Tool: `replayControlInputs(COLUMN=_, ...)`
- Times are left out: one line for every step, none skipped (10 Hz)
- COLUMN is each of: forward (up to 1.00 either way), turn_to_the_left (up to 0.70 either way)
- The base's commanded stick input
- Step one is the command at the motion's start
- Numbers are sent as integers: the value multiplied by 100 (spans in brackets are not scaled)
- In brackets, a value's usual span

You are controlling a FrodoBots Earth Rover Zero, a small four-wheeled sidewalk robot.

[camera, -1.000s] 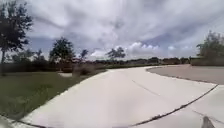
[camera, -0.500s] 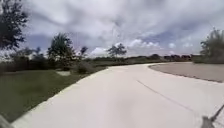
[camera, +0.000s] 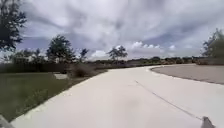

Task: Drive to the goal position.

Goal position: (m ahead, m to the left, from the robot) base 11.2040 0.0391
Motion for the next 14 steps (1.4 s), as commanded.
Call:
replayControlInputs(forward=85, turn_to_the_left=0)
replayControlInputs(forward=85, turn_to_the_left=0)
replayControlInputs(forward=85, turn_to_the_left=0)
replayControlInputs(forward=85, turn_to_the_left=0)
replayControlInputs(forward=85, turn_to_the_left=0)
replayControlInputs(forward=85, turn_to_the_left=0)
replayControlInputs(forward=85, turn_to_the_left=0)
replayControlInputs(forward=85, turn_to_the_left=0)
replayControlInputs(forward=85, turn_to_the_left=0)
replayControlInputs(forward=85, turn_to_the_left=0)
replayControlInputs(forward=85, turn_to_the_left=0)
replayControlInputs(forward=85, turn_to_the_left=0)
replayControlInputs(forward=85, turn_to_the_left=0)
replayControlInputs(forward=85, turn_to_the_left=0)
